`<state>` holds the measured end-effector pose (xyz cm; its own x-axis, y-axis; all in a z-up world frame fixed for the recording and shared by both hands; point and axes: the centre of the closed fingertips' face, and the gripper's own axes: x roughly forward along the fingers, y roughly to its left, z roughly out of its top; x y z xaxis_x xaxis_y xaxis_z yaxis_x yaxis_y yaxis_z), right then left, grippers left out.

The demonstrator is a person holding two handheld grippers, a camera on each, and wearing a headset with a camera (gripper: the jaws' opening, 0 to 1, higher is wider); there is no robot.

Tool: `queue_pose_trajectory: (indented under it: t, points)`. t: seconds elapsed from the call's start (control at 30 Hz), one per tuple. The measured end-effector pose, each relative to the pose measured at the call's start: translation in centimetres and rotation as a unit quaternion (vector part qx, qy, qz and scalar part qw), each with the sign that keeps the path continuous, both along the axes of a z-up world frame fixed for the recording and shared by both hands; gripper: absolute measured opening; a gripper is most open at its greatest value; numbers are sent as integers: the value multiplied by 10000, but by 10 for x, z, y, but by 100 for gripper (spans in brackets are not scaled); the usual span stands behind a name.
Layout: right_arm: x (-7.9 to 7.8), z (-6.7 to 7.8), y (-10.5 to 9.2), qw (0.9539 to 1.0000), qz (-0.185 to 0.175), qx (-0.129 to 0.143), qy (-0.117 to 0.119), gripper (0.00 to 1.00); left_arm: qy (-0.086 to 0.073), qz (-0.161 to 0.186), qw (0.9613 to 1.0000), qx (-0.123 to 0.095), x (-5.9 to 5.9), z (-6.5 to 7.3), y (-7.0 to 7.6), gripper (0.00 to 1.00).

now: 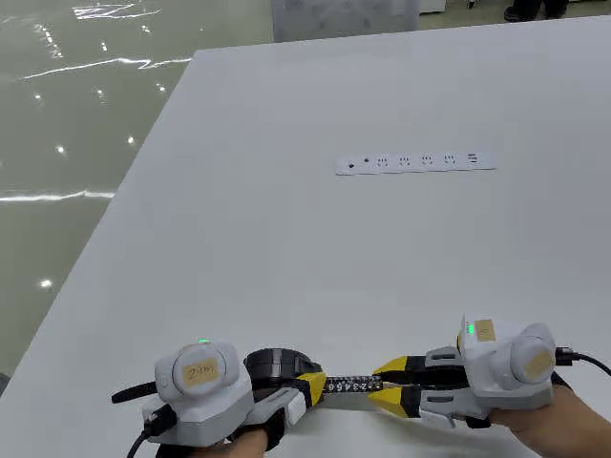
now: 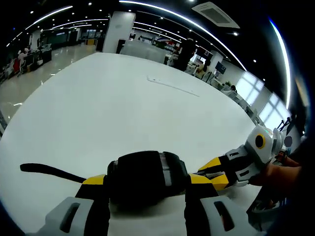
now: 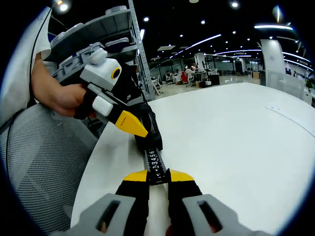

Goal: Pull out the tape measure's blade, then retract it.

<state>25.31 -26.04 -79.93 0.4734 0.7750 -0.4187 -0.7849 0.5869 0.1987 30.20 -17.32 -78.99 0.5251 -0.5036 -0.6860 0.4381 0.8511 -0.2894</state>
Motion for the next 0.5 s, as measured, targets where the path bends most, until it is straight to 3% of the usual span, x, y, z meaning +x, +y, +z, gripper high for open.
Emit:
queue_pose_trajectory:
  t: [0.5]
  points:
    - [11, -1, 23, 9999, 94, 95, 4, 12, 44, 44, 9999, -92, 0, 1, 1, 58]
